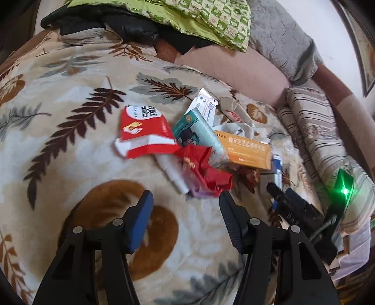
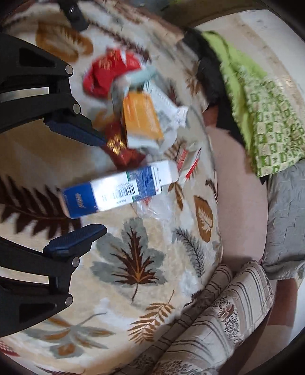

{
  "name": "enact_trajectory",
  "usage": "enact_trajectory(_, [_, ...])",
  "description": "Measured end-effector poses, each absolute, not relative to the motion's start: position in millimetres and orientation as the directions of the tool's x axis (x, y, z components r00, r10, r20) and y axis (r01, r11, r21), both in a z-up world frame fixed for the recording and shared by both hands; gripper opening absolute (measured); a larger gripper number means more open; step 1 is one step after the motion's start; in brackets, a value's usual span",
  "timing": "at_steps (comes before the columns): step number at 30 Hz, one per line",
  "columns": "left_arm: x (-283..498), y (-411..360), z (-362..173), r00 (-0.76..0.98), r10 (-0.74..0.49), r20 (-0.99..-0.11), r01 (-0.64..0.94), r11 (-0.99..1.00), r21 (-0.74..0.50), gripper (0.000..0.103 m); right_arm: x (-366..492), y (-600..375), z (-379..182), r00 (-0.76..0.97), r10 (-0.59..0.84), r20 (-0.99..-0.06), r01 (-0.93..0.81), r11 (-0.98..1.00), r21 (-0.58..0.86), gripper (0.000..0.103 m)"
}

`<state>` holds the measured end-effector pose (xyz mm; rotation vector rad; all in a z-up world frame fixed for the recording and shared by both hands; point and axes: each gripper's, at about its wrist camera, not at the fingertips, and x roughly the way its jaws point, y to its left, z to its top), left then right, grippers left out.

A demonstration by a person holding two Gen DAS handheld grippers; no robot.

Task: Collect trash
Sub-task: 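Grasp the red wrapper with the left tool while the right tool grasps the blue-white box, then carry both items to the red wastebasket and open both tools to drop them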

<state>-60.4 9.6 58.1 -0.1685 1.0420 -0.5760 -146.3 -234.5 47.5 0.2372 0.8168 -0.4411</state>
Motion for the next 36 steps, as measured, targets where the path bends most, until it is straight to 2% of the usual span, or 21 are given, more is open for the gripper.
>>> enact_trajectory(2, [-56.4, -4.1, 56.4, 0.383, -0.504, -0.774, 0.38, 0.85, -0.366, 0.058, -140.1, -238.0, 36.2, 0.605, -0.277, -0.746, 0.454, 0.89, 0.037, 0.071])
enact_trajectory(3, [-53.8, -11.6, 55.6, 0.394, -0.492, -0.777, 0.387, 0.855, -0.345, 0.056, -137.9, -241.2, 30.5, 0.609, -0.247, -0.754, 0.442, 0.895, 0.063, 0.054])
enact_trajectory(4, [-51.6, -17.5, 54.8, 0.4, -0.483, -0.778, 0.392, 0.858, -0.331, 0.047, -136.0, -244.0, 27.6, 0.602, -0.231, -0.764, 0.441, 0.894, 0.077, 0.039])
enact_trajectory(5, [-48.7, -23.7, 52.7, 0.406, -0.471, -0.783, 0.397, 0.863, -0.313, 0.042, -137.0, -247.7, 27.5, 0.61, -0.214, -0.763, 0.447, 0.888, 0.108, 0.039])
enact_trajectory(7, [-40.3, -32.1, 43.4, 0.386, -0.462, -0.799, 0.394, 0.865, -0.311, 0.025, -141.6, -251.0, 33.1, 0.63, -0.193, -0.752, 0.452, 0.879, 0.153, 0.038])
enact_trajectory(13, [-45.0, -32.7, 37.2, 0.407, -0.479, -0.778, 0.446, 0.847, -0.288, 0.011, -167.4, -251.8, 48.2, 0.659, -0.177, -0.731, 0.465, 0.859, 0.211, 0.038])
enact_trajectory(18, [-66.6, -27.3, 47.9, 0.389, -0.565, -0.728, 0.515, 0.789, -0.337, 0.01, -190.5, -251.1, 63.3, 0.686, -0.167, -0.708, 0.46, 0.853, 0.245, 0.038])
enact_trajectory(27, [-127.7, -60.9, 78.6, 0.405, -0.67, -0.622, 0.721, 0.652, -0.233, 0.01, -264.0, -253.4, 97.0, 0.751, -0.222, -0.622, 0.505, 0.801, 0.323, 0.038])
enact_trajectory(33, [-180.4, -109.0, 89.1, 0.243, -0.746, -0.62, 0.834, 0.487, -0.26, 0.01, -348.3, -268.9, 95.3, 0.739, -0.289, -0.609, 0.578, 0.736, 0.352, 0.038])
enact_trajectory(36, [-223.1, -142.0, 94.8, 0.149, -0.762, -0.63, 0.895, 0.375, -0.242, 0.01, -409.3, -278.9, 90.4, 0.683, -0.367, -0.632, 0.654, 0.693, 0.305, 0.038])
